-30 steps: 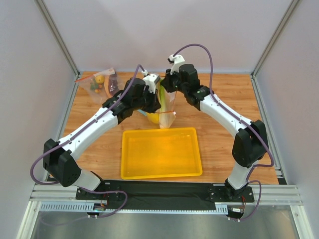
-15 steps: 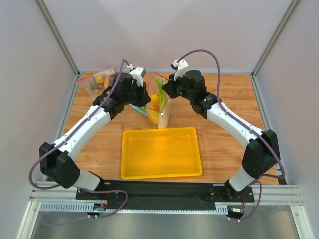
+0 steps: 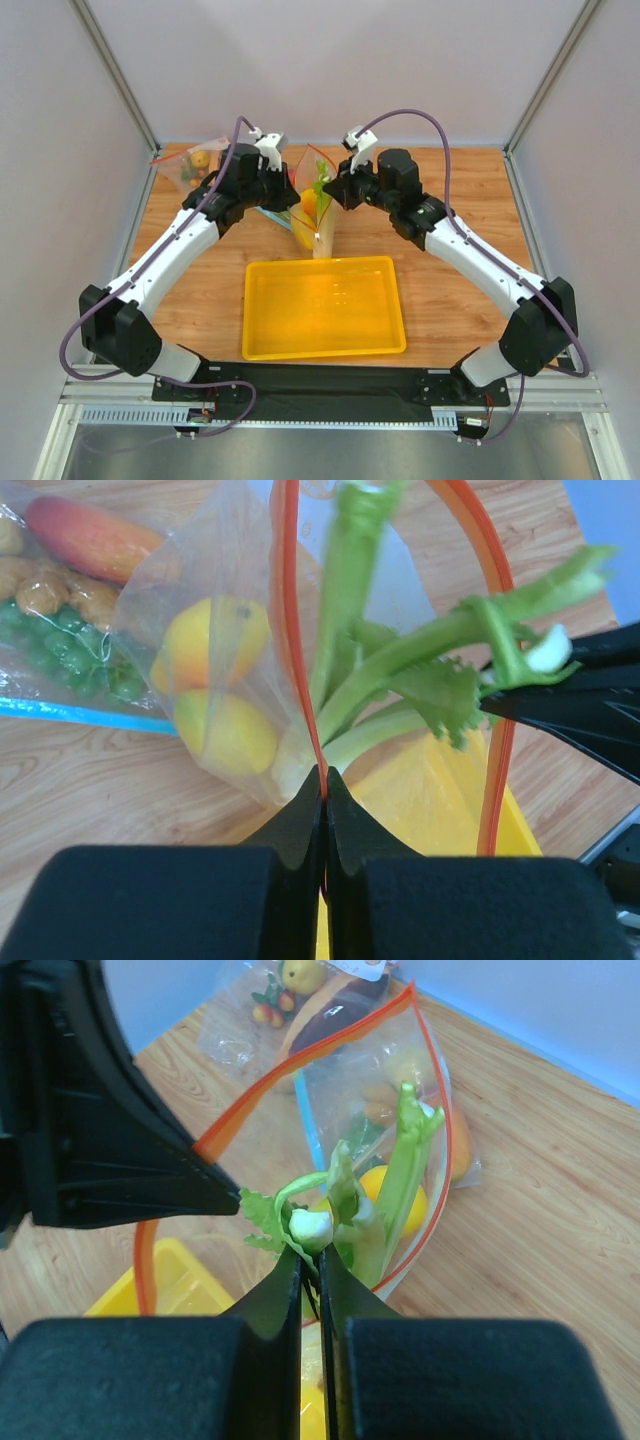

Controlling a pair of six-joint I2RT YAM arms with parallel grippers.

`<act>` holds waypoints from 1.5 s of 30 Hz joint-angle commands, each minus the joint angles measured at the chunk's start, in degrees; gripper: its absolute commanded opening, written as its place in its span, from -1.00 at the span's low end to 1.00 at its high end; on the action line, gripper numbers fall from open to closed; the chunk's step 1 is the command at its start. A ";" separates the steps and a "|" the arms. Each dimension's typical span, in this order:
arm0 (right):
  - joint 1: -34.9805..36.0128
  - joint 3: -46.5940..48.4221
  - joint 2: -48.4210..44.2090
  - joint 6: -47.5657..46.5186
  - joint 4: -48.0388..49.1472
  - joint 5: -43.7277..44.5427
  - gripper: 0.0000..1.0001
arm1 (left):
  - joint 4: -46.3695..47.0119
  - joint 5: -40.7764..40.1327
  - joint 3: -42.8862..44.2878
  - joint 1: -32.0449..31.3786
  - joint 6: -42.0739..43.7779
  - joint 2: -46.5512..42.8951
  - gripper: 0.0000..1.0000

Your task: Open the zip-top bag and remove the fake food

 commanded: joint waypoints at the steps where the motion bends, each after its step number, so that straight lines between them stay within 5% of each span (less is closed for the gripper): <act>1: 0.35 -0.18 -4.34 -0.38 2.07 -3.73 -0.99 | 1.64 3.14 1.01 0.51 -0.98 1.19 -1.00; 16: 0.35 7.55 -3.55 0.49 3.56 -2.42 -0.99 | 1.11 4.83 1.19 -0.02 -0.54 2.86 -1.00; 32: 0.35 8.51 -6.72 7.88 17.71 6.64 -0.99 | -0.12 2.63 1.71 -1.25 0.43 3.39 -1.00; 45: 0.44 15.72 -8.56 4.89 14.02 7.69 -0.99 | -0.91 2.37 1.89 -1.95 0.69 4.18 -1.00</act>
